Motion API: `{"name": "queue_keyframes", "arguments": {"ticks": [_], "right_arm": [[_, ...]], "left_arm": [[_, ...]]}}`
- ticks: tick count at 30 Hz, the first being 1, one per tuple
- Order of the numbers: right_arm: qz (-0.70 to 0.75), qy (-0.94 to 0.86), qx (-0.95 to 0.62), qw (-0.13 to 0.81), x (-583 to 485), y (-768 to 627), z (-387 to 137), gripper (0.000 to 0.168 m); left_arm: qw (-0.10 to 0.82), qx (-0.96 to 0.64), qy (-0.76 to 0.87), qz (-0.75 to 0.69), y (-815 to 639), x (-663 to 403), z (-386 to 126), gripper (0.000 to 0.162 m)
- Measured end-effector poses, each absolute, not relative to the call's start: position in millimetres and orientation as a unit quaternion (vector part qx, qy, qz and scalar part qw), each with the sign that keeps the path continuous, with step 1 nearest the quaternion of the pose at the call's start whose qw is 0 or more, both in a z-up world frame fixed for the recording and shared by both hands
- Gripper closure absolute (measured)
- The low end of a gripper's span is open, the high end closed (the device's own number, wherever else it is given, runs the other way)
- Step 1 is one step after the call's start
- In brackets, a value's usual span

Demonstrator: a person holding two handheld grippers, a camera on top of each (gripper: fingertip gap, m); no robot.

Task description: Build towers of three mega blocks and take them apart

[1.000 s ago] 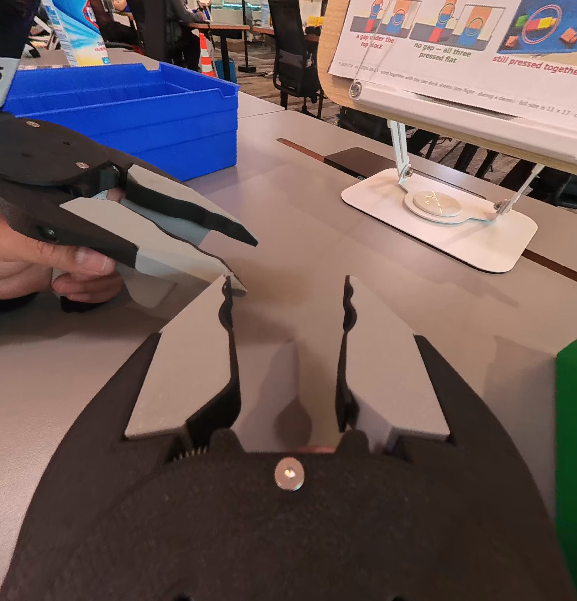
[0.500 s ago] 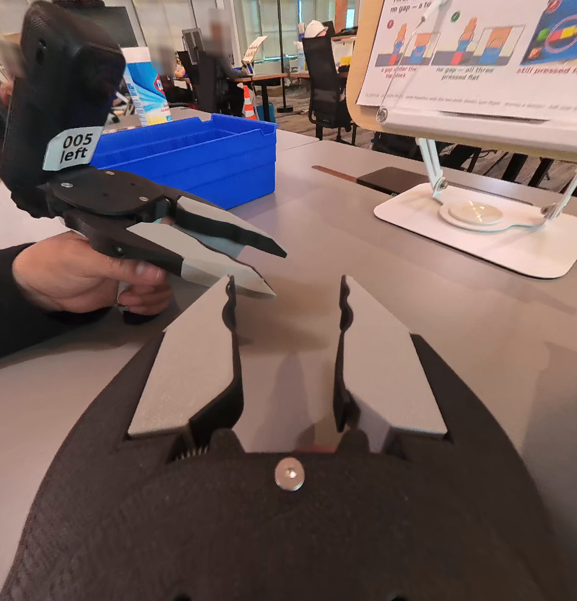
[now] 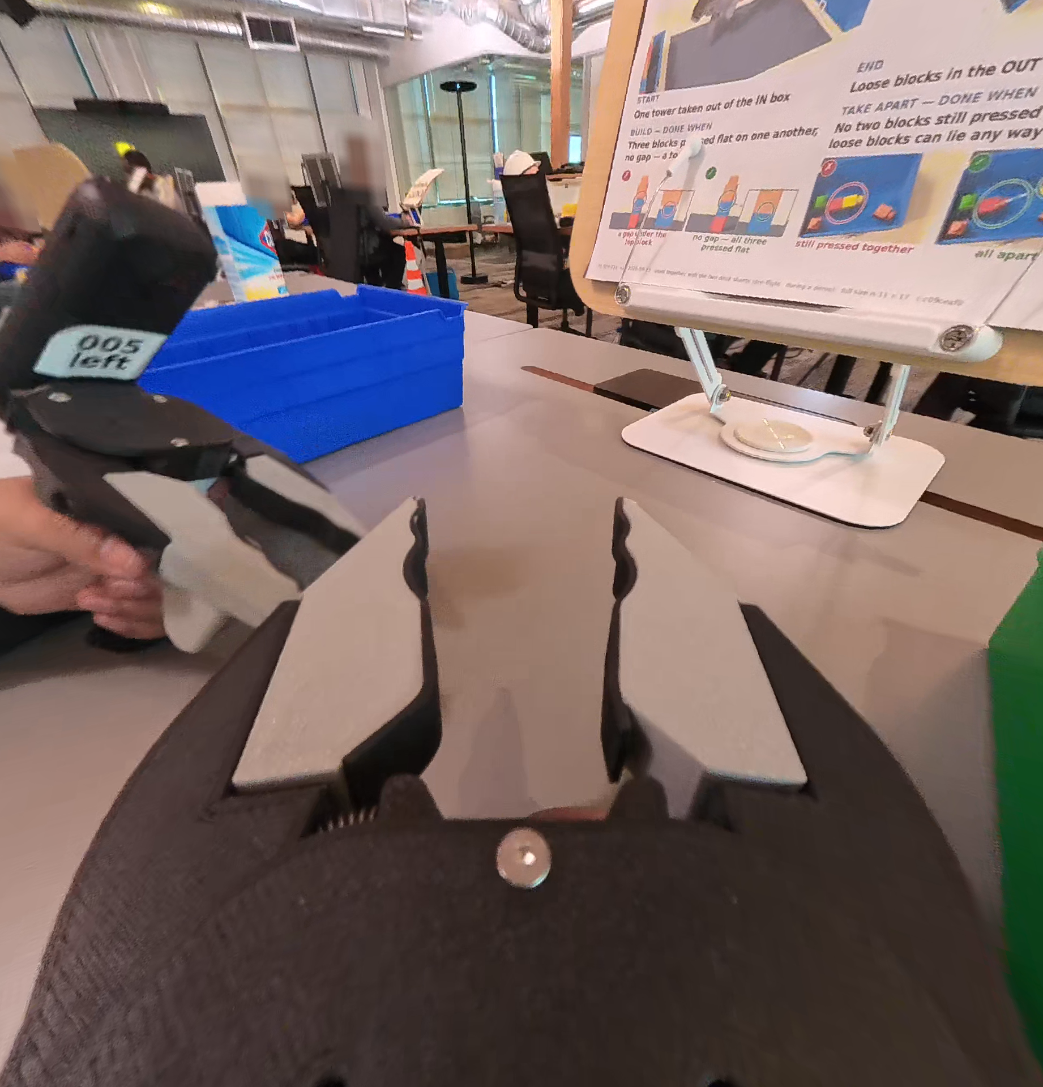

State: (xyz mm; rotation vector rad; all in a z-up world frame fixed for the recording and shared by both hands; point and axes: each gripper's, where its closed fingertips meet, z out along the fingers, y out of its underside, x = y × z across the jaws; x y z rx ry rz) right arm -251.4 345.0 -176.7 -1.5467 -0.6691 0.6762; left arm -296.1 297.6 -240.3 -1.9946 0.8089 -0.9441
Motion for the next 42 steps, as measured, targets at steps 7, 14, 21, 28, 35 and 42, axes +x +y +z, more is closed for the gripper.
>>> {"name": "queue_keyframes", "arguments": {"ticks": [7, 14, 21, 28, 35, 42], "right_arm": [[0.332, -0.302, -0.639, 0.625, -262, 328, -163, 0.111], [0.351, -0.341, -0.622, 0.612, -282, 309, -163, 0.111], [0.374, -0.348, -0.625, 0.591, -289, 306, -167, 0.111], [0.396, -0.327, -0.635, 0.577, -285, 312, -168, 0.111], [0.413, -0.331, -0.643, 0.554, -289, 309, -174, 0.11], [0.403, -0.353, -0.643, 0.547, -293, 305, -177, 0.109]], "left_arm": [[0.498, -0.758, 0.272, -0.322, 263, -387, -157, 0.126], [0.531, -0.834, 0.073, -0.13, 339, -572, -126, 0.124], [0.374, -0.927, 0.013, -0.03, 401, -653, -229, 0.11], [0.309, -0.95, 0.019, -0.048, 418, -654, -265, 0.123], [0.276, -0.958, 0.079, 0.022, 416, -655, -277, 0.128], [0.304, -0.925, 0.183, 0.134, 402, -663, -221, 0.128]]}}
